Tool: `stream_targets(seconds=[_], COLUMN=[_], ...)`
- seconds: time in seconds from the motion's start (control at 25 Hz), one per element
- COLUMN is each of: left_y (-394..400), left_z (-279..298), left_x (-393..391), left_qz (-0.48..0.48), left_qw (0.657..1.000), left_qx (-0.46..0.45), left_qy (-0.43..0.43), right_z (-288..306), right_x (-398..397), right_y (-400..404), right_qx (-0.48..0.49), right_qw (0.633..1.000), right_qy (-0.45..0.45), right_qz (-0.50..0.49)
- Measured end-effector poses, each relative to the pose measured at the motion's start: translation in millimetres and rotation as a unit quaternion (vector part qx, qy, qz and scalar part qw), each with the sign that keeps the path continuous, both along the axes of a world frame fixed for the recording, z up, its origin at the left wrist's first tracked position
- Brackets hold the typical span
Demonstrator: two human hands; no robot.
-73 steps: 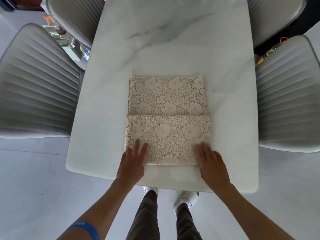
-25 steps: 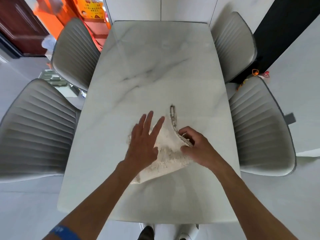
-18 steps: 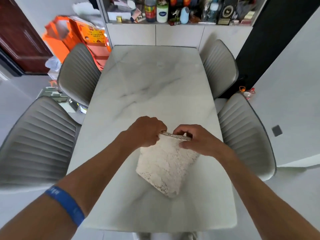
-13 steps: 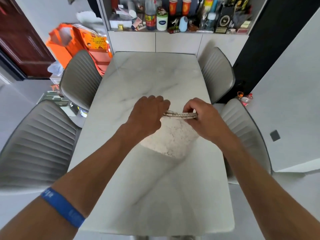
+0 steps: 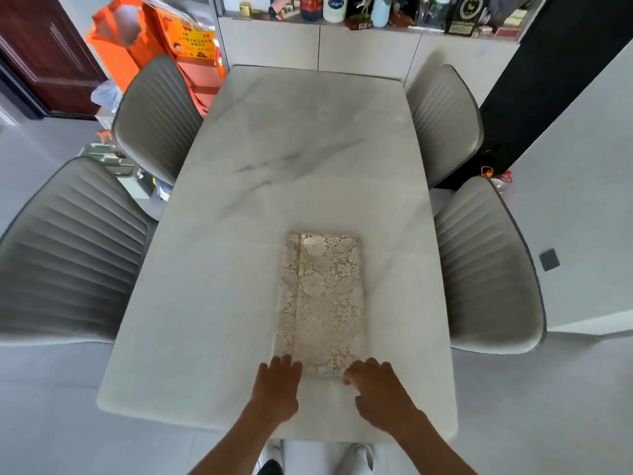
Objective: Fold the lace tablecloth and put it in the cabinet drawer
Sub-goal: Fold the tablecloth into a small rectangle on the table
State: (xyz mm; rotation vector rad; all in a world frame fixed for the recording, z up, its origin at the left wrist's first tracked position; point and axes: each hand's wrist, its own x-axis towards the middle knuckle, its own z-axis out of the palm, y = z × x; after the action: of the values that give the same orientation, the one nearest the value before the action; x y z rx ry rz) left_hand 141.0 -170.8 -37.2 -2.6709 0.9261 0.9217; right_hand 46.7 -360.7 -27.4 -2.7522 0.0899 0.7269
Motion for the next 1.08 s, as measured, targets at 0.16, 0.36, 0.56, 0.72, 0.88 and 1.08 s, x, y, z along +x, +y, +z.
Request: stream_targets(seconds=[0.16,0.36,0.56,0.72,0.88,1.08], left_y=[10,-16,-16,-9,-1,25], left_z=[-14,-28,-48,-51,-51,-51], left_x=[12,37,19,12,24,27], left_qz=[0.125,0.338,0.183,0.18,0.394,0.412], left_qw=[0.988,0.912,0.977,0.978,0.884,0.842], left_qx=[-0.087,-0.214,-0.106,-0.104,-0.25,-0.288], left_qy=[-0.006,0.088,-0.024,-0.004,0.028,0.194], right_z=[-15,-27,-63,-72,-62,-58], right_x=[6,58,31,19,34,27], right_y=[-9,-22,4,6,11,4], right_qx=[0.033,0.016,-0.039,0.079,0.302,0.236], right_qw=[0.996,0.978,0.995,0.978,0.827,0.812], right_qy=[-0.023,-0.059,0.034,-0.022,-0.084,-0.085], right_qz=[-0.079,-0.201,-0.086,-0.192,-0.467,-0.527])
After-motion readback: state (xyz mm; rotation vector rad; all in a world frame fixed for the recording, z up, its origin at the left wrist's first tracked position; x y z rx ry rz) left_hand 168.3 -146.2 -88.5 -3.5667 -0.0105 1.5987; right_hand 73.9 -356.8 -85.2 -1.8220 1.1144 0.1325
